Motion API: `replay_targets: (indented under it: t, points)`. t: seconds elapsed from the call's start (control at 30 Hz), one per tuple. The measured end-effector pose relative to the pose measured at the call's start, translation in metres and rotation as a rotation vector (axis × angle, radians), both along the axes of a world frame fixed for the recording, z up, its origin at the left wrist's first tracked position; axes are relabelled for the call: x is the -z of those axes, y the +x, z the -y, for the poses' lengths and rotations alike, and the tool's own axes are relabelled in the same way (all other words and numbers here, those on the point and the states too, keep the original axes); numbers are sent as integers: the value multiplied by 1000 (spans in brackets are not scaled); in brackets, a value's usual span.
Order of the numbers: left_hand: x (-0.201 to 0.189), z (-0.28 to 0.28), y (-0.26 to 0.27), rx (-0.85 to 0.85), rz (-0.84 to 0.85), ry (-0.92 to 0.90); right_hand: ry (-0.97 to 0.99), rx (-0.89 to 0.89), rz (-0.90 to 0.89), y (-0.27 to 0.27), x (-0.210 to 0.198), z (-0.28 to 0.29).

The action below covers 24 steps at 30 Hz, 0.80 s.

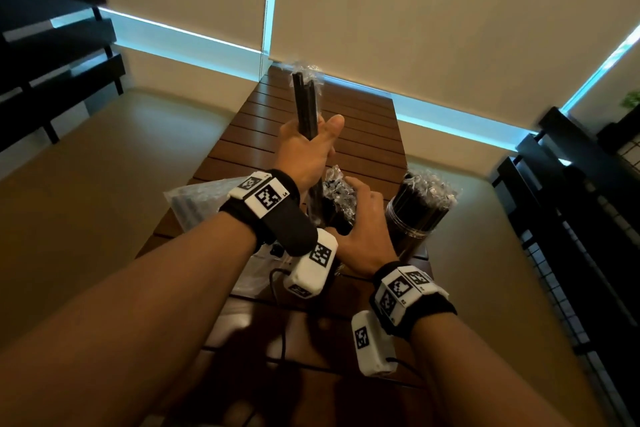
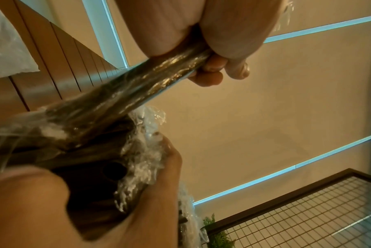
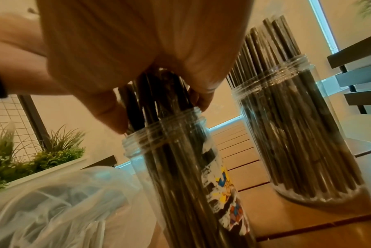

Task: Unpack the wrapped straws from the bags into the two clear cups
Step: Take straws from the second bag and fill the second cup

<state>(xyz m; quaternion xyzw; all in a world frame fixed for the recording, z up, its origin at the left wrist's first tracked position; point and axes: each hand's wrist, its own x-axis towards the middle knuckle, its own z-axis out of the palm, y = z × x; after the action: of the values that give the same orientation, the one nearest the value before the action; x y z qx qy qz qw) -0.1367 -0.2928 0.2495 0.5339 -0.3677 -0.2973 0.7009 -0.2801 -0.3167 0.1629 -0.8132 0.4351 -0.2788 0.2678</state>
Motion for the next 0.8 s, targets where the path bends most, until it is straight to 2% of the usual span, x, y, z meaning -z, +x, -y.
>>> replay_targets:
  t: [0.1, 0.23, 0.43, 0.63, 0.8]
  points:
    - [0, 1, 1, -22, -16, -30, 37, -39, -6, -1, -1, 1]
    - [4, 0, -4, 9, -67, -35, -42, 52, 32, 5, -2, -4]
    - [8, 3, -14, 71, -84, -39, -91, 79, 8, 1, 3, -2]
    - [24, 3, -19, 118, 36, -3, -52, 46, 34, 1, 3, 0]
    - [27, 5, -18, 120, 32, 3, -86, 75, 33, 2, 8, -1]
